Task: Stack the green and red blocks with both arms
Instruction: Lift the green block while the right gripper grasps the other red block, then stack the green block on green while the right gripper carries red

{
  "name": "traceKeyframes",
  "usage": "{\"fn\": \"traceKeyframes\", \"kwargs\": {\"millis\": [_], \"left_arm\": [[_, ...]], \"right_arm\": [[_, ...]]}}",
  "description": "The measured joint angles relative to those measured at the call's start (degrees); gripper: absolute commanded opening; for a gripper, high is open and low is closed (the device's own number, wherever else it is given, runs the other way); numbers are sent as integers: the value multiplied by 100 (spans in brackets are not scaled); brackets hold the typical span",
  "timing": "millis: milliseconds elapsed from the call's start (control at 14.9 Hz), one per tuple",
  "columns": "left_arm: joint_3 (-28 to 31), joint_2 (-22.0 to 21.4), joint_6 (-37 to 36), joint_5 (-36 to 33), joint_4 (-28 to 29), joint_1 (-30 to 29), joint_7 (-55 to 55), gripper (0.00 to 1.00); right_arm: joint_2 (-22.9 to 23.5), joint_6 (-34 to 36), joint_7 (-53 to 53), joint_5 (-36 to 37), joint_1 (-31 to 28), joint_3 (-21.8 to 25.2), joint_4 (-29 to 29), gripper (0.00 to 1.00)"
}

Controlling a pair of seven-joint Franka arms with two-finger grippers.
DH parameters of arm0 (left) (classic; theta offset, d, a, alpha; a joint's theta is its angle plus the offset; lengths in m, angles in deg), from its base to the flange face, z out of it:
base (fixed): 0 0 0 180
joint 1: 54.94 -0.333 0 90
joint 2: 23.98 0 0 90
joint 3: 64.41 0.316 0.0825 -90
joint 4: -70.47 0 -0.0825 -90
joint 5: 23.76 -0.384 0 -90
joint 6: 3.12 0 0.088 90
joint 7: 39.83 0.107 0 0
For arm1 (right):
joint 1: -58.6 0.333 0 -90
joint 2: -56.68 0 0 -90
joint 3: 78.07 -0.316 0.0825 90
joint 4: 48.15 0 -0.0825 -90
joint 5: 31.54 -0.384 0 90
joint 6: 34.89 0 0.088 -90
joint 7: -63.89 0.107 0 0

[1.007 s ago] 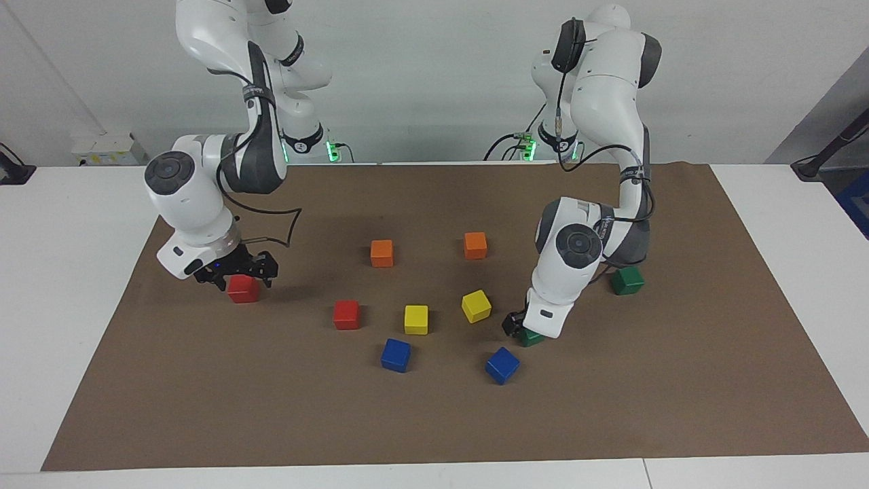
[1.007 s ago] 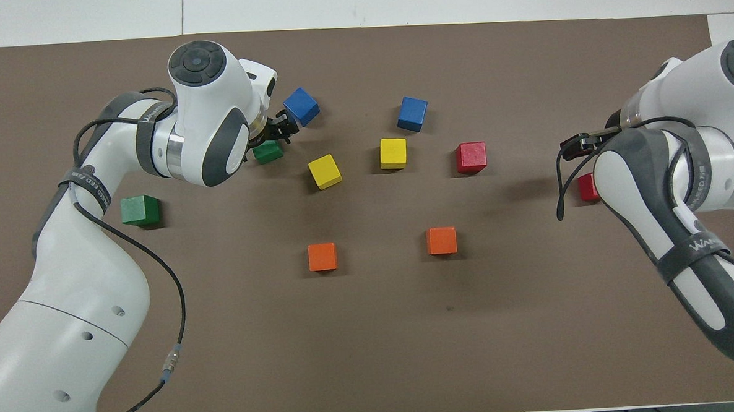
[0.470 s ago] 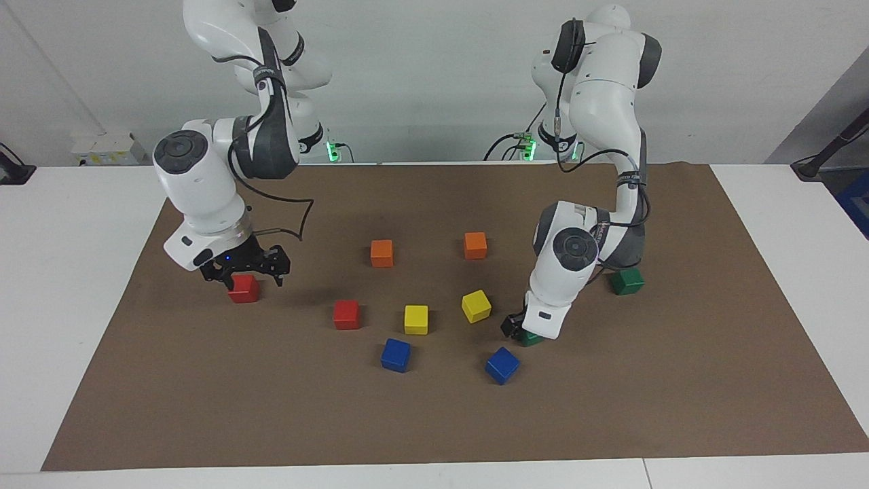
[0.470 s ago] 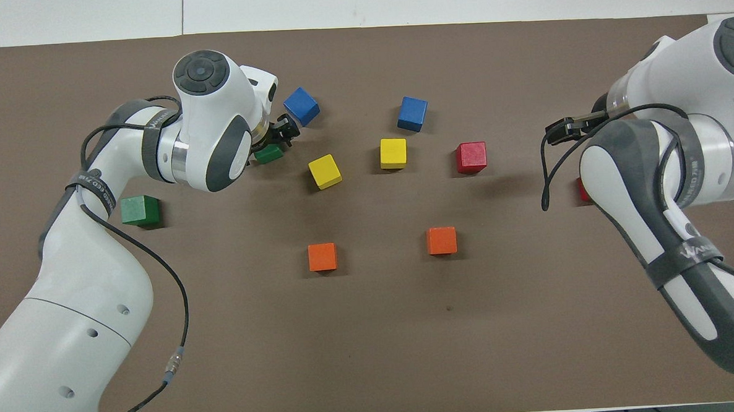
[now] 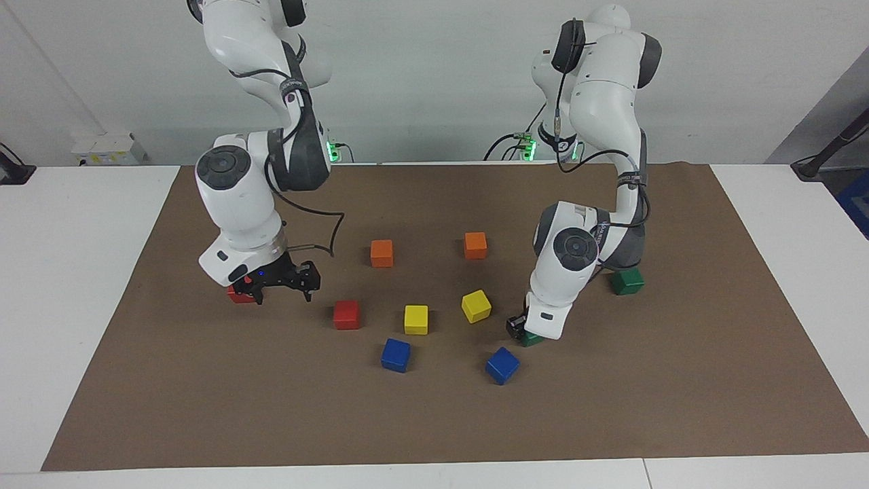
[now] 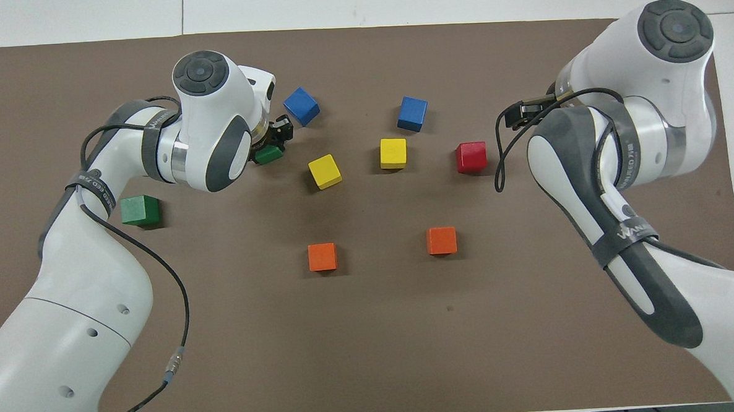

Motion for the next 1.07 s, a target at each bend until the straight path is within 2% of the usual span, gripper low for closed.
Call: {"fn": "traceKeyframes", "kwargs": {"millis": [269,470,873,1075], "left_arm": [[24,-16,-635,-3,-178,-11,-45,0],[75,-386,-905,-14,-106,-239,317,0],[97,-1914,-1090,-12,1497,-1237,2364,0],[105,-2286,-1090,-8,1951,-1675,3289,0]], "right_arm": [[200,-53,275,-3,131,-35,-109,100],[320,-254,561,-5,134,-215,-118,100],[647,-621,784,-10,137,-458,-123,100],[765,-751,800,-14,141,-560,-123,100]]}}
